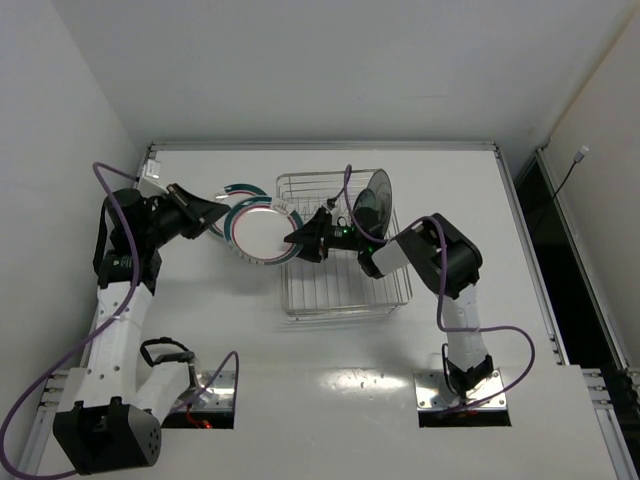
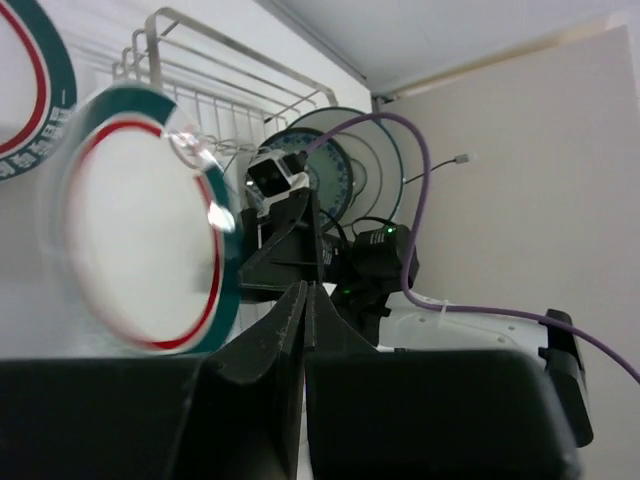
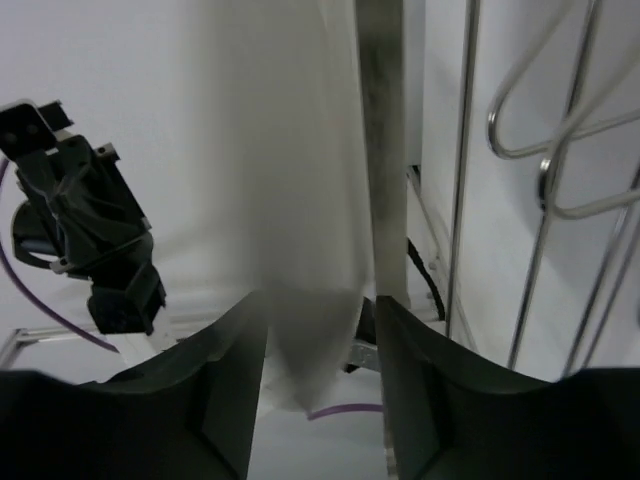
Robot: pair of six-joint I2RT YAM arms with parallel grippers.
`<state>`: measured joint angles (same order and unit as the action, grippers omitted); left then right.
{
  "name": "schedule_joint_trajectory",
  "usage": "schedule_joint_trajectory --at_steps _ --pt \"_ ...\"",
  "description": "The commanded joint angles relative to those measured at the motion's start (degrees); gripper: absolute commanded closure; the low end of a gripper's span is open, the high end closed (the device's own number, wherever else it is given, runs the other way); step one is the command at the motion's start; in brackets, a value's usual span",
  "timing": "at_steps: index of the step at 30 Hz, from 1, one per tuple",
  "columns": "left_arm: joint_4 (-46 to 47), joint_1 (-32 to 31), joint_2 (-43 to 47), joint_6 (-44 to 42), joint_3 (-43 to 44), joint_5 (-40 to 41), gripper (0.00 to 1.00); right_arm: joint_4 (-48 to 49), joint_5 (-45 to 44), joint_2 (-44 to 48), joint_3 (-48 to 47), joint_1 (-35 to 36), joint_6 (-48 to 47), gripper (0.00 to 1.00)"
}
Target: Load the plates into the dish rack
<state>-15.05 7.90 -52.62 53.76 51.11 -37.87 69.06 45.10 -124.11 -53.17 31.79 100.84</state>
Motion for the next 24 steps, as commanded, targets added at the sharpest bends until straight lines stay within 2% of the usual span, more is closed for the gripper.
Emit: schedule_joint_trajectory --at_steps 1,9,12,13,16,18,24 --pt "5.9 -0.7 1.9 2.0 -0.5 -2.7 1.0 34.9 -1.6 2.6 -1.9 -0.3 4.5 0.58" --pt "7.2 -0.7 1.9 2.6 -1.7 -3.4 1.0 34.9 -2.1 4.1 -1.3 -0.3 3.8 0.63" --pt "7.2 -0.7 1.9 2.6 -1.7 -3.4 1.0 34.9 -2.1 3.5 -1.3 -0.3 3.8 0.74" --pt "7.2 -0.7 1.9 2.6 -1.7 -3.4 1.0 34.9 -2.1 3.5 -1.3 -0.3 3.8 0.82" --pt "7.2 -0.7 1.9 2.1 -2.2 -3.4 1.0 34.9 -2.7 3.0 -0.5 -0.3 4.4 0.94" --pt "7.2 -0.7 1.9 2.1 -2.2 -3.4 1.0 34.9 -2.7 3.0 0.0 -0.8 4.4 0.99" --pt "6.6 -0.7 1.9 -0.3 -2.8 -2.4 1.0 31.2 -1.7 5.5 0.6 -1.4 3.6 1.0"
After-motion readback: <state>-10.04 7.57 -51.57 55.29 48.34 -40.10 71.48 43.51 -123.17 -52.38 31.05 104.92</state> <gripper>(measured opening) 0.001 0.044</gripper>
